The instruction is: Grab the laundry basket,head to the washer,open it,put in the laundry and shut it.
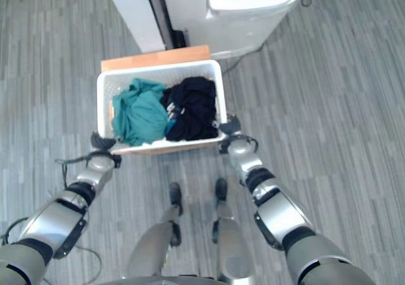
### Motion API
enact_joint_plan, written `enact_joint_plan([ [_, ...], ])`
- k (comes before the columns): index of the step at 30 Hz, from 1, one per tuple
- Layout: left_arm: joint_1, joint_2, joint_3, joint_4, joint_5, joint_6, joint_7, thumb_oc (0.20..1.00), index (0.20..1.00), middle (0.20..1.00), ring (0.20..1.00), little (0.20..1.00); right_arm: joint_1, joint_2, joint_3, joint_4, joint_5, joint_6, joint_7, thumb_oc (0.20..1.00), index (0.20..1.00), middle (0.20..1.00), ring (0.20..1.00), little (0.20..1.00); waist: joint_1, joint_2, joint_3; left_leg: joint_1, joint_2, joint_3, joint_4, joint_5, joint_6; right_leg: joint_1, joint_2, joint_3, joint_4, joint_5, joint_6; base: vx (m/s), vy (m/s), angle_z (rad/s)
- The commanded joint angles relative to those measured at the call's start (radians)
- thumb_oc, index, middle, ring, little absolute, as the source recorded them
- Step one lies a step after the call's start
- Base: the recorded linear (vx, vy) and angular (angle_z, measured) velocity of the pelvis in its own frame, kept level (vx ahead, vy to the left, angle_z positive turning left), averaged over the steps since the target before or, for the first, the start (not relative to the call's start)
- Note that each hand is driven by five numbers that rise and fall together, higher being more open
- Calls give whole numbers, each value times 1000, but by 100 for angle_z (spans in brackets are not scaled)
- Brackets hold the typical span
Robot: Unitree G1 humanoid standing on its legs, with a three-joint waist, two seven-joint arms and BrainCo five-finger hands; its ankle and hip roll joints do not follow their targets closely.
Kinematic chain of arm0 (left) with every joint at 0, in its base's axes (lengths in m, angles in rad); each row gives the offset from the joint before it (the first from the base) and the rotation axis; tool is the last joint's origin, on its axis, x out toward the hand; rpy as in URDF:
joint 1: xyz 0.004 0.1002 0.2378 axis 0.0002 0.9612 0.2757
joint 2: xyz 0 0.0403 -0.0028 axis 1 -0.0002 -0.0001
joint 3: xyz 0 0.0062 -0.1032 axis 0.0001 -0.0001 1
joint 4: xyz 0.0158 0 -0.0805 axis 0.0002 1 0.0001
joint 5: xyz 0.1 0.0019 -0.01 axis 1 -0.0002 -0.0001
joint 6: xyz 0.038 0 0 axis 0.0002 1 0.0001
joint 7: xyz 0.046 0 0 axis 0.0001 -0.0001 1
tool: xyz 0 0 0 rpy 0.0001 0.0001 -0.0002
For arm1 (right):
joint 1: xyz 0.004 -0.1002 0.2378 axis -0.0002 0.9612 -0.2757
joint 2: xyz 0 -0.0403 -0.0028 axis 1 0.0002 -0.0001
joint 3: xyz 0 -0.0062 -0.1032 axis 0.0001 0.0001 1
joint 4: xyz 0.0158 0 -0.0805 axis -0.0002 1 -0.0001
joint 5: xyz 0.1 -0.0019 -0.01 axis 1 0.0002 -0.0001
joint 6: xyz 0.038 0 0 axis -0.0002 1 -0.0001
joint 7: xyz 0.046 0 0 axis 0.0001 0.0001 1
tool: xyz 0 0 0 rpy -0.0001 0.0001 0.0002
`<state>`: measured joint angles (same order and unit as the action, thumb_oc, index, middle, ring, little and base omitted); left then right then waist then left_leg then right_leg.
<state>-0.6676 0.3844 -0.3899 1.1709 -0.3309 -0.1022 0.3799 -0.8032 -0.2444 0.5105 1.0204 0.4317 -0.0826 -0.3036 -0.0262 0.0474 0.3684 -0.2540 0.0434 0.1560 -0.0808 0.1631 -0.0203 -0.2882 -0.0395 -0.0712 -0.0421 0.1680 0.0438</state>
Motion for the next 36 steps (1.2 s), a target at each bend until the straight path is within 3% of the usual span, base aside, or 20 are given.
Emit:
enact_joint_plan([
  [1, 36, -43, 33, 3, -13, -33, -7, 200, 200, 200, 200, 200, 36, 34, -14, -111, -11, -55, 44, 200, 200, 200, 200, 200, 10, -38, -15, 30, -36, -20, -2, -25, -53, -5, -48, 33, 102, -75, 77, 33, -16, -3],
  [4, 98, -55, 57, -85, -49, -52, -6, 200, 200, 200, 200, 200, 109, 23, -27, -193, 0, -64, 61, 200, 200, 200, 200, 200, 13, -35, -22, 52, -36, -20, -2, -32, -52, 17, -47, 30, 101, -81, 75, 56, -40, -2],
  [7, 254, -79, 102, -302, -63, -83, -16, 200, 200, 200, 200, 200, 302, -12, -65, -393, -12, -85, 102, 200, 200, 200, 200, 200, 12, -38, -52, 102, -34, -23, -1, -47, -53, 77, -44, 13, 90, -93, 73, 87, -86, 5],
  [15, 526, -44, 180, -726, -36, -114, -87, 200, 200, 200, 200, 200, 622, -126, -200, -772, -73, -112, 193, 200, 200, 200, 200, 200, -7, -37, -128, 178, -24, -37, 0, -55, -60, 176, -30, -12, 74, -127, 71, 56, -64, 7],
  [23, 725, -24, 190, -987, -26, -91, -182, 200, 200, 200, 200, 200, 815, -195, -309, -991, -147, -100, 257, 200, 200, 200, 200, 200, -36, -52, -191, 247, -41, -107, 48, -116, -42, 217, -10, 81, 67, -119, 77, 53, 4, -34],
  [24, 755, -16, 182, -1015, -8, -81, -199, 200, 200, 200, 200, 200, 874, -202, -352, -1041, -163, -101, 265, 200, 200, 200, 200, 200, -78, -45, -207, 275, -40, -71, 31, -119, -32, 212, -2, 108, 78, -114, 85, 69, 101, -87],
  [27, 763, -5, 166, -1042, 17, -71, -209, 200, 200, 200, 200, 200, 924, -205, -386, -1091, -181, -98, 266, 200, 200, 200, 200, 200, -105, -37, -211, 301, -38, -18, 13, -123, -25, 202, 7, 150, 90, -110, 94, 3, 87, -72],
  [28, 762, -5, 163, -1058, 24, -72, -206, 200, 200, 200, 200, 200, 932, -192, -392, -1098, -180, -102, 261, 200, 200, 200, 200, 200, -143, -31, -204, 307, -36, 35, 9, -128, -19, 175, 15, 183, 104, -100, 106, -55, 103, -77],
  [29, 762, -5, 163, -1058, 24, -73, -207, 200, 200, 200, 200, 200, 932, -193, -392, -1099, -180, -101, 261, 200, 200, 200, 200, 200, -137, -31, -205, 308, -36, 42, 9, -130, -19, 172, 17, 189, 107, -100, 107, -90, 94, -75],
  [32, 744, 9, 167, -1087, 29, -88, -190, 200, 200, 200, 200, 200, 928, -176, -389, -1115, -153, -109, 258, 200, 200, 200, 200, 200, -166, -32, -187, 311, -21, 154, 4, -141, -16, 102, 29, 222, 126, -67, 133, -73, 23, -142],
  [34, 738, 14, 170, -1100, 37, -94, -180, 200, 200, 200, 200, 200, 927, -168, -379, -1116, -147, -113, 256, 200, 200, 200, 200, 200, -173, -40, -186, 328, -7, 224, 4, -149, -20, 79, 20, 190, 119, -44, 143, -14, -78, -203],
  [35, 735, 19, 174, -1107, 46, -95, -174, 200, 200, 200, 200, 200, 922, -164, -370, -1111, -147, -118, 252, 200, 200, 200, 200, 200, -156, -39, -183, 337, 5, 254, 6, -149, -25, 66, -3, 109, 126, -43, 142, -26, -214, -171],
  [36, 726, 20, 174, -1115, 55, -96, -173, 200, 200, 200, 200, 200, 916, -157, -364, -1099, -142, -127, 241, 200, 200, 200, 200, 200, -121, -35, -188, 359, 37, 312, 10, -156, -39, 69, -81, -134, 129, -56, 122, -30, -183, -179],
])
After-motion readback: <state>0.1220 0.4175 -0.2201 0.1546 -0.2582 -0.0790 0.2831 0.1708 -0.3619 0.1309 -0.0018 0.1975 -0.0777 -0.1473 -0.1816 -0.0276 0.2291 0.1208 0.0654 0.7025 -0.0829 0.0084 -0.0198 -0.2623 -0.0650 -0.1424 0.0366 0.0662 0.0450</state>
